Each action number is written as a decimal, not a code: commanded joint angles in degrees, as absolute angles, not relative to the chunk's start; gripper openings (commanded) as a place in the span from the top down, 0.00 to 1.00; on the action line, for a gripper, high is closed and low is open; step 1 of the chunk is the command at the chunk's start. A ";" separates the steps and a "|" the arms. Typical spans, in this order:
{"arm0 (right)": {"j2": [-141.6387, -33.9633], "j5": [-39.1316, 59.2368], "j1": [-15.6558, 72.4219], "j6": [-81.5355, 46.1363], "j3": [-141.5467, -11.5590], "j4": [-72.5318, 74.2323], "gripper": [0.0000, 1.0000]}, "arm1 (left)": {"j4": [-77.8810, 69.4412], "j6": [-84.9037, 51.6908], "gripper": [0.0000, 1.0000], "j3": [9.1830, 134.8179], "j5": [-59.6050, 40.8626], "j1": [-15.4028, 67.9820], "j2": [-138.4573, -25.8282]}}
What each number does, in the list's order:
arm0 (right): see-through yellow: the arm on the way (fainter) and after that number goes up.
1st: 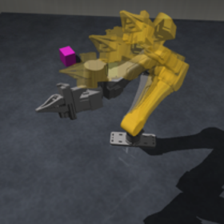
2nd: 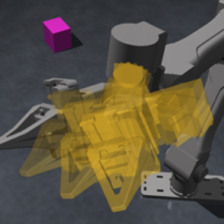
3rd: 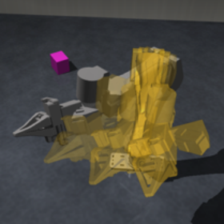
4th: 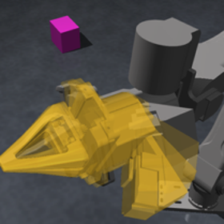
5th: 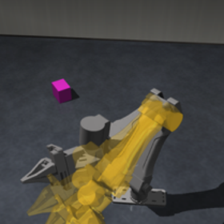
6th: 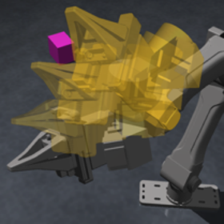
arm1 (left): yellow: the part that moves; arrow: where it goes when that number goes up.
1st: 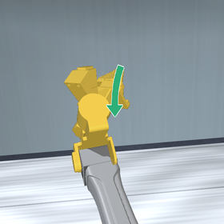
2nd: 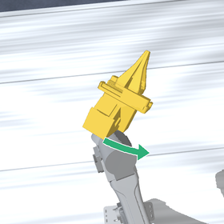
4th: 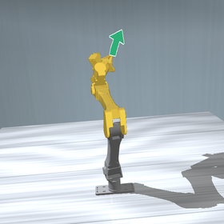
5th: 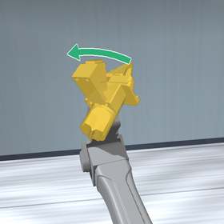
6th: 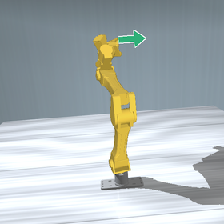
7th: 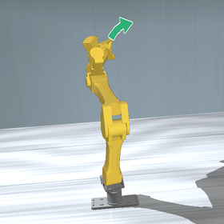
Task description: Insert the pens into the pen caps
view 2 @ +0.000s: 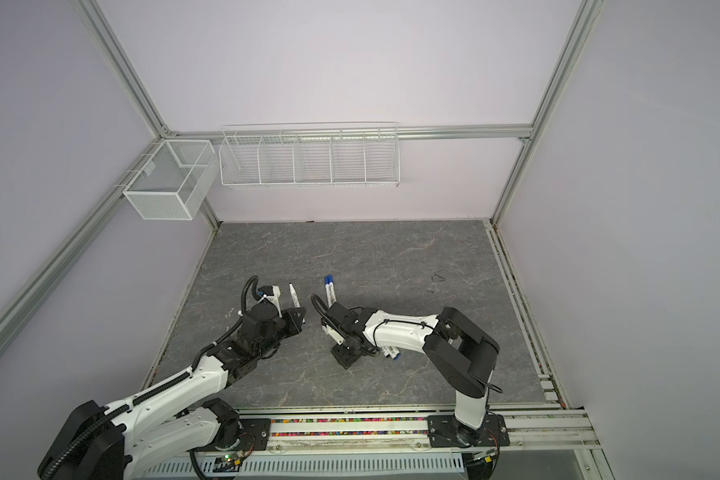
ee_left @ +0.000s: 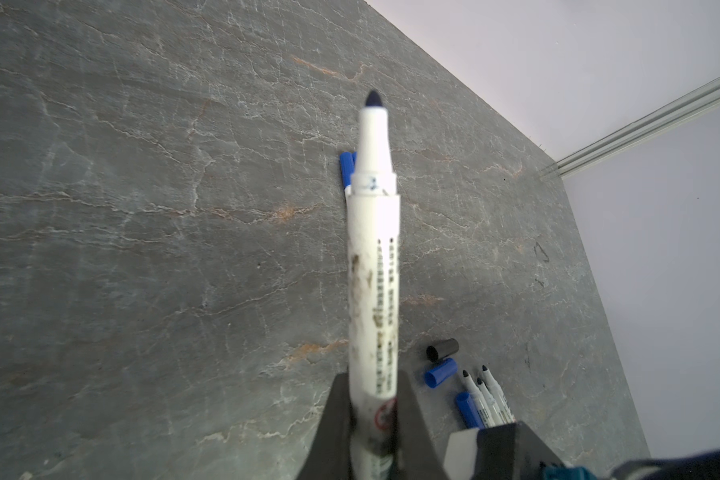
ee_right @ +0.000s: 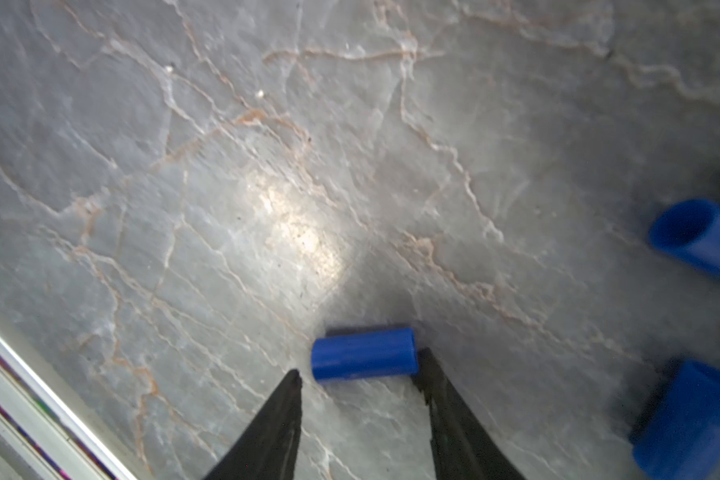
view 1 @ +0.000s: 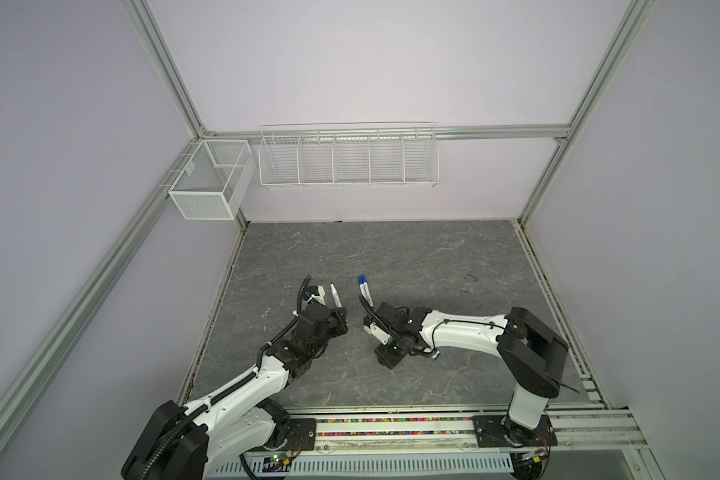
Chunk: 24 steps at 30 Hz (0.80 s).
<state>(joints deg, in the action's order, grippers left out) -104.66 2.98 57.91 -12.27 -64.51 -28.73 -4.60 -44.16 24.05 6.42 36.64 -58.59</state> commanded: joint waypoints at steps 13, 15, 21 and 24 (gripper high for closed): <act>-112.94 -3.48 60.06 -14.17 -72.89 -34.84 0.47 | -5.07 -43.77 1.00 22.60 7.73 36.39 -56.73; -113.01 -5.70 60.04 -14.91 -72.99 -35.68 0.47 | -5.11 -43.81 1.00 22.64 7.72 36.39 -56.76; -111.86 -11.08 59.95 -15.63 -71.80 -37.07 0.48 | -5.78 -43.78 1.00 22.54 7.31 36.39 -57.57; -110.64 -12.21 59.50 -15.93 -70.63 -37.19 0.48 | -6.06 -43.92 1.00 22.60 7.03 36.39 -57.91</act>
